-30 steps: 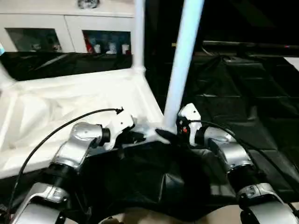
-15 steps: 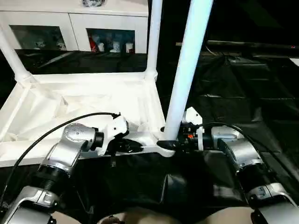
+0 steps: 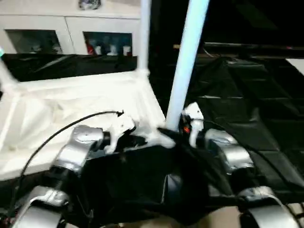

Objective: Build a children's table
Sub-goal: Rotate leg to tighten

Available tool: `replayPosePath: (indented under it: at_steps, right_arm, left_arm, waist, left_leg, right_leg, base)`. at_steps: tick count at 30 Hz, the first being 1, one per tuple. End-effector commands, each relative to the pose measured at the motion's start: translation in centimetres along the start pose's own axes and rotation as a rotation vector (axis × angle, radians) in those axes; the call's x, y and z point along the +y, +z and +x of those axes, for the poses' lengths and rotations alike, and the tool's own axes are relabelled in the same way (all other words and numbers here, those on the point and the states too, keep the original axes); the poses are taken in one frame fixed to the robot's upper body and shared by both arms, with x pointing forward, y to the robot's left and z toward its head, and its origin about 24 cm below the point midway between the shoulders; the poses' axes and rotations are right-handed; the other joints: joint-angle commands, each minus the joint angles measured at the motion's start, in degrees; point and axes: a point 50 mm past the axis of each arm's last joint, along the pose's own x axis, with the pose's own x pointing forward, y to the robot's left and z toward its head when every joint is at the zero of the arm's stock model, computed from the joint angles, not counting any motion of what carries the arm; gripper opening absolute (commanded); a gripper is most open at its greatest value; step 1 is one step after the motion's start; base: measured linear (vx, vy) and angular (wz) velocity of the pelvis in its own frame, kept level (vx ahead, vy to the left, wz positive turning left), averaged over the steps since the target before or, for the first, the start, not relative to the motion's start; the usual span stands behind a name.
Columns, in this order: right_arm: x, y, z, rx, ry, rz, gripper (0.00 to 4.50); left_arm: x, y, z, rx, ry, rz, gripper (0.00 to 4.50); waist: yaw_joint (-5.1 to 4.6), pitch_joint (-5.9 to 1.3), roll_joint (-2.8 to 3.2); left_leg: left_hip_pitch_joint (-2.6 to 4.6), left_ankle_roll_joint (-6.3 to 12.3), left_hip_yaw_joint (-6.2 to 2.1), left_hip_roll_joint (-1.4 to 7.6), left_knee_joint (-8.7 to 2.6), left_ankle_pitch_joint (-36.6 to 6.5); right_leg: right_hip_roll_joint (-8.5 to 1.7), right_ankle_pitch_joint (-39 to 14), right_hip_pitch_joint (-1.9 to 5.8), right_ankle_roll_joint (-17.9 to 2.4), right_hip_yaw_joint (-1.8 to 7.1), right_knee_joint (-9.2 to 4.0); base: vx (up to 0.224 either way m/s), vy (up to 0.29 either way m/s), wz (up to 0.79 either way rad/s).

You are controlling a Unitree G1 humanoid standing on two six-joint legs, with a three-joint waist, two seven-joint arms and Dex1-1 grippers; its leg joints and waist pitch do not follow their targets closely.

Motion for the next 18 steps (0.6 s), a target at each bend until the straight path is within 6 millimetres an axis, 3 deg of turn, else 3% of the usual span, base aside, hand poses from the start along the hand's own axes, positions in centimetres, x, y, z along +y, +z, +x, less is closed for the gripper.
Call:
replayPosePath:
  at_steps: [1,6,7,9,11,12,18]
  right_arm:
    - [3.3,-1.7,2.5,0.072,0.063,0.022,2.56]
    - [4.4,-1.3,4.2,0.062,-0.039,-0.059,2.56]
    - [5.1,-1.2,4.5,0.056,0.004,-0.104,2.91]
    - [5.6,-1.3,4.5,0.058,0.088,-0.099,3.26]
    - [5.8,-1.2,4.2,0.045,0.143,-0.071,3.33]
    - [5.8,-1.2,4.2,0.040,0.152,-0.068,3.65]
    - [5.2,-1.3,2.9,0.056,0.262,-0.150,3.87]
  left_arm:
    - [0.0,2.8,1.9,-0.083,0.048,0.037,0.00]
    - [-0.2,3.6,3.3,-0.094,0.084,0.036,0.00]
    - [-0.3,3.7,3.5,-0.100,0.088,0.038,0.00]
    - [-0.7,3.7,3.5,-0.105,0.060,0.059,0.00]
    - [-1.0,3.5,3.4,-0.117,0.021,0.067,0.00]
    - [-1.1,3.5,3.3,-0.120,0.011,0.068,0.00]
    - [-1.9,2.7,2.4,-0.117,-0.084,0.093,0.00]
  waist:
    - [-0.19,-2.87,0.40]
    - [-0.32,-2.99,0.54]
    - [-0.26,-3.12,0.47]
    - [-0.16,-3.16,0.39]
    - [-0.10,-3.15,0.50]
    - [-0.05,-3.17,0.48]
    - [-0.06,-3.24,0.50]
  left_leg:
    - [0.85,-1.05,-2.15,3.42,-4.40,-15.9]
    - [0.79,-1.38,-2.01,3.44,-4.42,-15.1]
    - [0.62,-0.96,-1.99,3.41,-4.35,-14.6]
    - [0.47,-0.13,-1.90,3.38,-4.34,-13.5]
    - [0.38,0.57,-1.83,3.33,-4.30,-12.9]
    - [0.43,0.84,-1.80,3.37,-4.27,-12.8]
    - [0.31,1.56,-1.74,3.51,-4.28,-11.8]
  right_leg:
    - [-5.91,-24.3,1.67,-7.8,3.52,-5.95]
    - [-5.85,-20.0,1.59,-8.9,3.61,-5.48]
    - [-5.84,-18.8,1.88,-9.0,3.60,-5.33]
    - [-5.78,-16.7,2.03,-9.3,3.65,-5.12]
    - [-5.77,-15.9,2.11,-9.4,3.64,-5.07]
    - [-5.77,-15.9,2.12,-9.4,3.65,-5.13]
    - [-5.72,-13.2,2.34,-10.4,3.60,-4.85]
  base:
    - [0.000,0.000,0.00]
    - [0.000,0.000,0.00]
    - [0.000,0.000,0.00]
    - [0.000,0.000,0.00]
    - [0.000,0.000,0.00]
    - [0.000,0.000,0.00]
    - [0.000,0.000,0.00]
